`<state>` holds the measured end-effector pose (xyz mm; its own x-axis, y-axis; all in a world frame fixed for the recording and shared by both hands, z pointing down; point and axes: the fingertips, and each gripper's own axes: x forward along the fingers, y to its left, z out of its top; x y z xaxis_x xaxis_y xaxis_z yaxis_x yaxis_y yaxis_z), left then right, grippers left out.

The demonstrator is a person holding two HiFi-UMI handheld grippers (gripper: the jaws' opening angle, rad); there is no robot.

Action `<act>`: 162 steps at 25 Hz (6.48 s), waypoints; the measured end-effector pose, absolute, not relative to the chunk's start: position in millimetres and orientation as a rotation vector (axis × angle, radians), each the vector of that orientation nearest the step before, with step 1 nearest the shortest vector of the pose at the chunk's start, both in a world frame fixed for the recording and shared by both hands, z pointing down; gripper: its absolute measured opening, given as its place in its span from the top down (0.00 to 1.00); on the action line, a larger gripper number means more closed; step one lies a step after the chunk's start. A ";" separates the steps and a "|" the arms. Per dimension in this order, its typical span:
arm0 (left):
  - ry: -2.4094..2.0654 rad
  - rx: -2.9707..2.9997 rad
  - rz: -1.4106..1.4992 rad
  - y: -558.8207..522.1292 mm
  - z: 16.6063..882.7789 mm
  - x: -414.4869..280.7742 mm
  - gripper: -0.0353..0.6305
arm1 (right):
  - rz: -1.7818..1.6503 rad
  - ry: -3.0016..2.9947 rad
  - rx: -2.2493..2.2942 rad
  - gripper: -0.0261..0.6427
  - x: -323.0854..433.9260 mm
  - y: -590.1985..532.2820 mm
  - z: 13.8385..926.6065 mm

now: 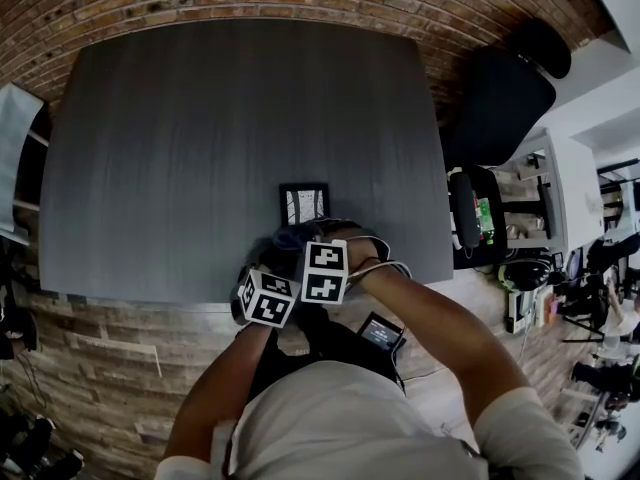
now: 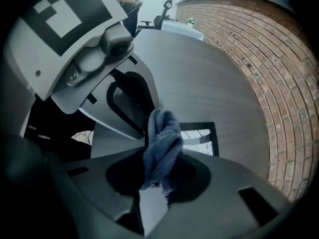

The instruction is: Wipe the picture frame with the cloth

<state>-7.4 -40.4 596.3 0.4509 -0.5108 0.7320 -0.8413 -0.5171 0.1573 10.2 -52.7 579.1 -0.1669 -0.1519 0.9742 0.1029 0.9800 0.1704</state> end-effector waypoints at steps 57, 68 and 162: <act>-1.050 2.384 1.149 -52.0 586.2 27.0 0.66 | 0.410 -1.961 0.690 0.81 83.8 -142.6 563.3; -1.065 2.368 1.126 -53.0 587.0 27.0 0.65 | 0.515 -1.989 0.694 0.81 90.3 -102.8 565.2; -0.826 2.501 1.067 -74.7 580.9 26.2 0.82 | 0.444 -2.215 0.943 0.81 104.8 -190.0 515.6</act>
<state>26.2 -74.7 580.9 0.5593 -0.3890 0.7321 -0.6108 -0.7904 0.0466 104.8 -190.0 515.6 -0.5061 -0.5007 0.7022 -0.7327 0.6792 -0.0438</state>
